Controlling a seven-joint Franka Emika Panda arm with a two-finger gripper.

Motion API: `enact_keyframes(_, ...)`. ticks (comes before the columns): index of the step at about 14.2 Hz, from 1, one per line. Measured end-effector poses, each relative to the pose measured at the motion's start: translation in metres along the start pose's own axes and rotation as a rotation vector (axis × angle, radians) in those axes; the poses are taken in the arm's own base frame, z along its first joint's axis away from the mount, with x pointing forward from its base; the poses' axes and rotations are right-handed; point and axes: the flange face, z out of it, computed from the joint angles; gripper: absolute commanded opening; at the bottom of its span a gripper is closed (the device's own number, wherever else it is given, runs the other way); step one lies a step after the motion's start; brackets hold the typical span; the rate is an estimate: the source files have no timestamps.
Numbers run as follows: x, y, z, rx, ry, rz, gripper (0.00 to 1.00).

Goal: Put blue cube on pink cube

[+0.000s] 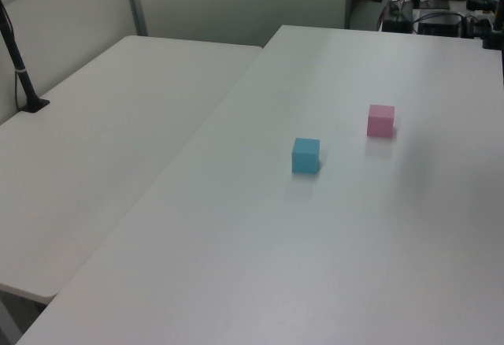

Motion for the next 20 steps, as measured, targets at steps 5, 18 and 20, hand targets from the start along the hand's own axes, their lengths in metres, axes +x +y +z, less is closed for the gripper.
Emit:
enact_keyframes(5,0.0001,-0.0007,0.0000,0.000,0.000,-0.001,1.00)
enact_keyframes(18,0.0000,-0.0004,-0.0001,-0.008,0.000,0.015,1.00)
enact_keyframes(20,0.0001,-0.0006,0.0000,-0.011,0.000,0.014,1.00)
